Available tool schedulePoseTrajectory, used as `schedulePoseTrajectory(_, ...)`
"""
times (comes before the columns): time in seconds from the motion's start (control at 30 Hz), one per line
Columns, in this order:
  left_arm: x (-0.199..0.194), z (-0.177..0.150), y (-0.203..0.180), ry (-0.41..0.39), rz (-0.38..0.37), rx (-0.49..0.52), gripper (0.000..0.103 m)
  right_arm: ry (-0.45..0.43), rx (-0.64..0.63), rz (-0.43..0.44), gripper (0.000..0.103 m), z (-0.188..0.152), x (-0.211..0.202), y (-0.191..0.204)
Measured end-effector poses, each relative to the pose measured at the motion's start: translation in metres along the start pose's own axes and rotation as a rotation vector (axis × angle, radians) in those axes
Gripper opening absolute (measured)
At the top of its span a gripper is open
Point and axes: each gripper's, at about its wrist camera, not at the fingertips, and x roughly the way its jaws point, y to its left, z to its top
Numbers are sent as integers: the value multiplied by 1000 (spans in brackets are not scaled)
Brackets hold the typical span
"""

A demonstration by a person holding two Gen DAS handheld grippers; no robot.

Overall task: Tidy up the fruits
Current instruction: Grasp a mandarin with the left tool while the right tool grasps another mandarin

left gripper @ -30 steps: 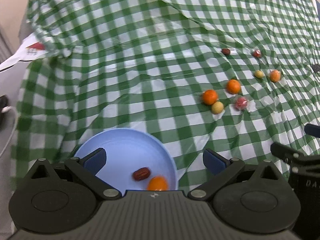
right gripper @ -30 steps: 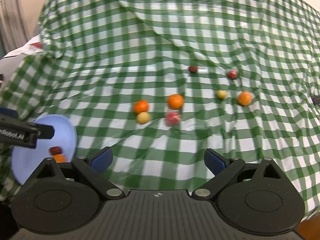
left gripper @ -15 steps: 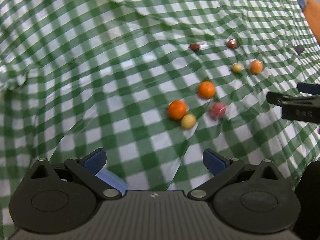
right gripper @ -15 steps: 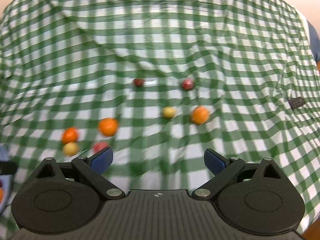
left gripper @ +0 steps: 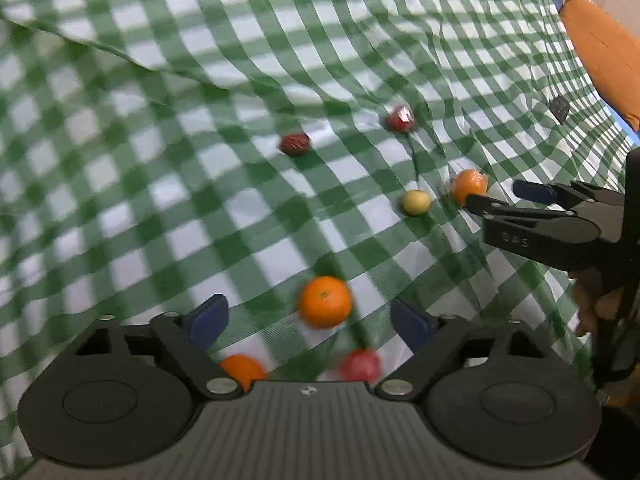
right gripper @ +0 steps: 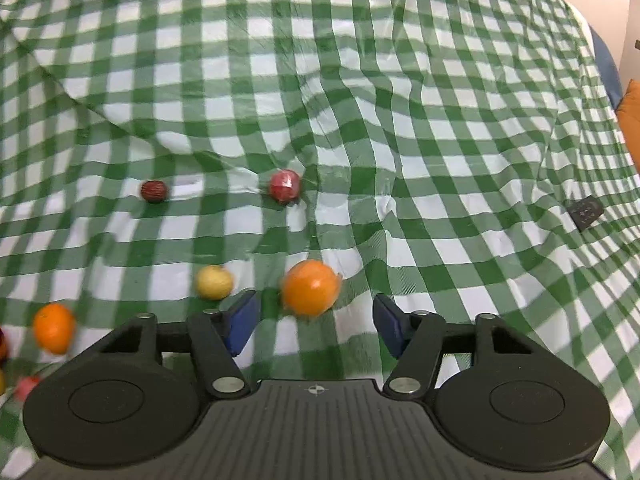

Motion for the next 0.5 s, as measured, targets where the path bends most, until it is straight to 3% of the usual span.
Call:
schedulePoseTrajectory(0.1, 29, 5, -2, 64, -34, -6, 83, 10, -20, 9, 63, 3, 20, 0)
schedulePoseTrajectory(0.13, 38, 5, -3, 83, -37, -9, 76, 22, -18, 11, 63, 4, 28, 0)
schedulePoseTrajectory(0.17, 48, 6, -3, 104, -32, -11, 68, 37, -18, 16, 53, 4, 35, -1)
schedulePoseTrajectory(0.2, 56, 5, -2, 122, -28, -15, 45, 47, -19, 30, 46, 3, 39, -1)
schedulePoseTrajectory(0.23, 58, 4, -2, 114, -17, -14, 39, 32, -23, 27, 39, 3, 38, -2)
schedulePoseTrajectory(0.33, 50, 3, 4, 93, -55, -42, 38, 17, 0, 19, 39, 2, 27, -5)
schedulePoseTrajectory(0.5, 6, 2, 20, 22, -40, -91, 37, -43, 92, -22, 39, 8, -7, -26)
